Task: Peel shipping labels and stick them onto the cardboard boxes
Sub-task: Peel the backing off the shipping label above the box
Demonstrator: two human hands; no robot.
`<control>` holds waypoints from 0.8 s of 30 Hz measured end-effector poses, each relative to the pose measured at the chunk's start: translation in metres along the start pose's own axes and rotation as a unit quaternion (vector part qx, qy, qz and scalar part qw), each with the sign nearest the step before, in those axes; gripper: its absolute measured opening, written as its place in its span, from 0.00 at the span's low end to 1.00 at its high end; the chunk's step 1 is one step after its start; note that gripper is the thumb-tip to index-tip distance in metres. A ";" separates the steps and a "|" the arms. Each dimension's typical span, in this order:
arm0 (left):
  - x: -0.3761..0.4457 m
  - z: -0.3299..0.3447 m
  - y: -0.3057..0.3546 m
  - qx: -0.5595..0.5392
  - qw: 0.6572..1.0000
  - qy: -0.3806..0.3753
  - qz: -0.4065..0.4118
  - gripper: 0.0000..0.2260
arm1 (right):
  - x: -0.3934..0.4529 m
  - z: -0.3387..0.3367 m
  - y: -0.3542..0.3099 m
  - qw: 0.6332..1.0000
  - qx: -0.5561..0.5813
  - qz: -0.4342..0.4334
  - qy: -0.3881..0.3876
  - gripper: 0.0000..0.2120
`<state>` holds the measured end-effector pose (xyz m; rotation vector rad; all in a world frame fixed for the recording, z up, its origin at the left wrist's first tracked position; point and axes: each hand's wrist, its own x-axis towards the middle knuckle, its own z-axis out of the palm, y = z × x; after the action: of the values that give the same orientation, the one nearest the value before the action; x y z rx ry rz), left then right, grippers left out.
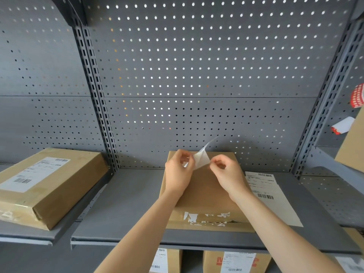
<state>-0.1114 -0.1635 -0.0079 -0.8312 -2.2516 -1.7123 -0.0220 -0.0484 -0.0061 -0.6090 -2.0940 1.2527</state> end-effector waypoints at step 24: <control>0.004 0.001 -0.008 -0.038 0.999 -0.030 -0.019 0.03 | -0.001 -0.002 -0.001 0.999 -0.003 -0.037 0.001 0.07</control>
<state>-0.1183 -0.1624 -0.0132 -0.8725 -2.2683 -1.8230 -0.0205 -0.0481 -0.0052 -0.5299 -2.0996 1.2050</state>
